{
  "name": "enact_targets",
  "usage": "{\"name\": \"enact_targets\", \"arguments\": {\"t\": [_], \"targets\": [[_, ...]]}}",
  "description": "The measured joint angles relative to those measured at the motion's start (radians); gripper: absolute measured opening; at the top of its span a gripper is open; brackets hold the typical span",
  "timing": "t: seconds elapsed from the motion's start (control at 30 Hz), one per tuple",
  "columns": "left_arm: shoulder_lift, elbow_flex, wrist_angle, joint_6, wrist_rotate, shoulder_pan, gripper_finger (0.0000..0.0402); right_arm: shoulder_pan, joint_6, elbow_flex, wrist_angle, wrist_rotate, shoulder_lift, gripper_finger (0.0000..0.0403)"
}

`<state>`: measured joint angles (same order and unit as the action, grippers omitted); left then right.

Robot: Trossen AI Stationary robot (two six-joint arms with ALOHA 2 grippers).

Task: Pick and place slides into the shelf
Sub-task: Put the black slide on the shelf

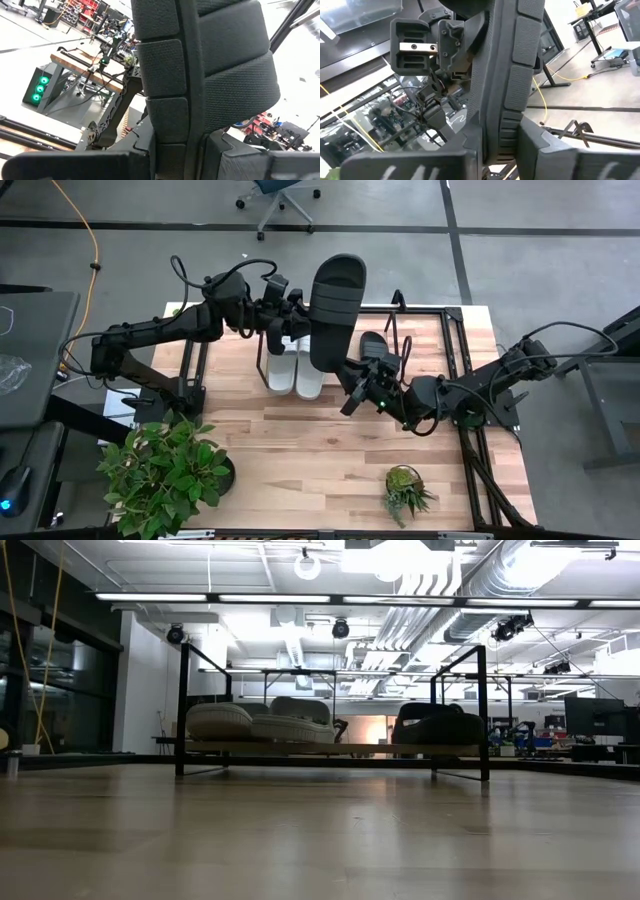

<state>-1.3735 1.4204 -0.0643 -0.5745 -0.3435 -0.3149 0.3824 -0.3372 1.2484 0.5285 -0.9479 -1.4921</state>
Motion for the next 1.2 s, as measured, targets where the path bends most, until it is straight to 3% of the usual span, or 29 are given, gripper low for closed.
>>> {"name": "enact_targets", "arguments": {"t": [0.27,0.57,0.73,0.9,1.2], "targets": [[-0.003,0.000,0.008,0.032,-0.028,0.000,0.0098,0.009,0.035,0.000,-0.002,-0.042,-0.001,0.0038],[-0.006,-0.001,0.164,0.100,-0.040,0.001,0.0210,0.031,0.204,0.000,0.125,-0.167,-0.002,0.0035],[-0.006,-0.001,0.196,0.143,-0.072,0.002,0.0247,0.035,0.241,0.000,0.174,-0.218,0.002,0.0035],[-0.006,-0.001,0.190,0.171,-0.139,0.001,0.0247,0.080,0.333,0.000,0.204,-0.293,0.022,0.0035],[-0.005,-0.001,0.185,0.266,-0.253,0.001,0.0200,0.247,0.427,0.000,0.150,-0.433,0.145,0.0035]]}}
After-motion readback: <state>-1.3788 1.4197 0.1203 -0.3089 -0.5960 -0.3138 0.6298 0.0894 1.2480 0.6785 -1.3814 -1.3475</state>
